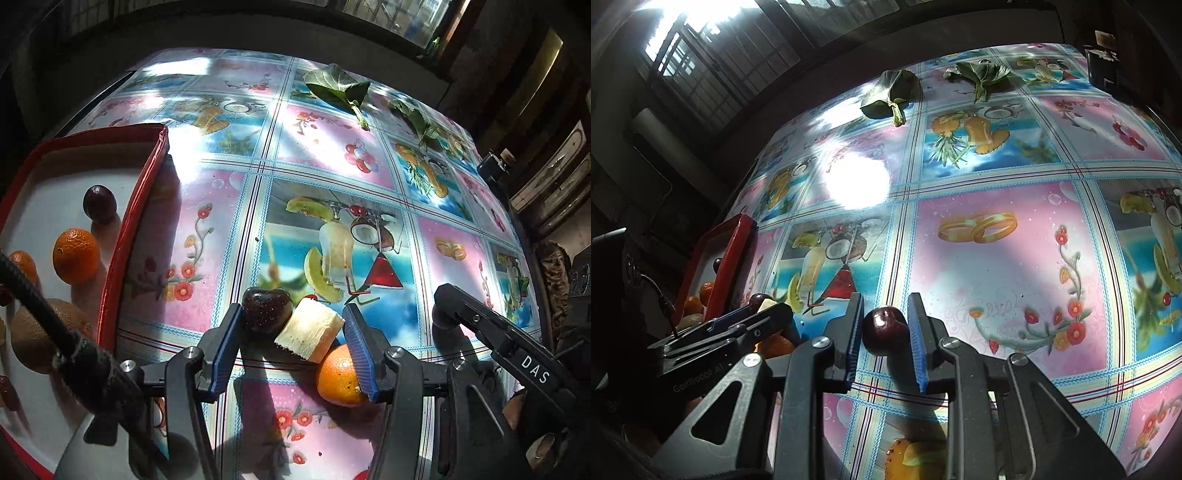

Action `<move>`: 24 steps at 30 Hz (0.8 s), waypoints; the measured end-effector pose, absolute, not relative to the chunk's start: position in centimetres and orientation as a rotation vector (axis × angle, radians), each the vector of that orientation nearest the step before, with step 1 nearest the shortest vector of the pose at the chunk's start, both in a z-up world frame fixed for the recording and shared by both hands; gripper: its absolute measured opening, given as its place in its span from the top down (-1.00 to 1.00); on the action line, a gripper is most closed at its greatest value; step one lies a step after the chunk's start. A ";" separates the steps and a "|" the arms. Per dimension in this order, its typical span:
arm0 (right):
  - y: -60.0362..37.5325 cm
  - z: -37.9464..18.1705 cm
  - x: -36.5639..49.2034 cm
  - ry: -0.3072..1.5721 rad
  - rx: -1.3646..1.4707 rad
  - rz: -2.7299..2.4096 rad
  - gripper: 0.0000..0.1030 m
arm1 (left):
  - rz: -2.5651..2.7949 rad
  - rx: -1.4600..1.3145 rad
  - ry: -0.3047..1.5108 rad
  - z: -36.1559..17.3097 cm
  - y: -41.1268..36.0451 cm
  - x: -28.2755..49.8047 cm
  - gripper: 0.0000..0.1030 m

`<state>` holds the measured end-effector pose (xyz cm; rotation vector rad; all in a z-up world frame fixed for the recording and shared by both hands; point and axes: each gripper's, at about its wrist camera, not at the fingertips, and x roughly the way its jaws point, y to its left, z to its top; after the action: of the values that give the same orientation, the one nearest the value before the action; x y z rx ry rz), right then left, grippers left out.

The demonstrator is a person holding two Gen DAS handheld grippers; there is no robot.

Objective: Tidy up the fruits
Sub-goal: 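Grasp the white chunk with the left tool while the right tool grasps the dark red plum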

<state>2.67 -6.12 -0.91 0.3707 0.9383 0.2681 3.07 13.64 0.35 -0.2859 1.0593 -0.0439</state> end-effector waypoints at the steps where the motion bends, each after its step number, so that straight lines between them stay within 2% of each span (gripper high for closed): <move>1: -6.1 -0.9 2.6 0.937 0.373 0.270 0.50 | -0.045 -0.315 1.065 0.3 14.1 2.9 -0.22; 4: -6.0 -0.8 2.5 0.936 0.374 0.280 0.50 | -0.027 -0.323 1.063 0.3 14.4 2.4 -0.45; 9: -5.9 -0.6 2.4 0.930 0.378 0.290 0.50 | -0.016 -0.316 1.049 0.4 14.3 1.8 -0.44; 11: -5.9 -0.6 2.4 0.928 0.380 0.292 0.50 | -0.028 -0.298 1.041 0.6 13.7 1.7 -0.27; 13: -5.8 -0.6 2.3 0.927 0.379 0.292 0.50 | -0.056 -0.306 1.043 0.8 13.2 1.6 -0.02; 14: -5.8 -0.6 2.3 0.929 0.382 0.292 0.50 | -0.066 -0.304 1.043 0.8 12.8 1.7 0.03; 18: -5.9 -0.6 2.3 0.929 0.386 0.289 0.50 | -0.079 -0.294 1.047 0.6 11.4 2.5 0.05; 21: -5.9 -0.6 2.3 0.929 0.386 0.289 0.50 | -0.115 -0.285 1.050 0.5 10.5 2.7 0.30; 24: -6.0 -0.6 2.3 0.928 0.387 0.287 0.50 | -0.125 -0.299 1.050 0.4 10.6 2.8 0.32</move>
<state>2.30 -5.97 -0.60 0.3870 0.9282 0.2875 2.80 10.60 0.36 -0.2986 1.0497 -0.1255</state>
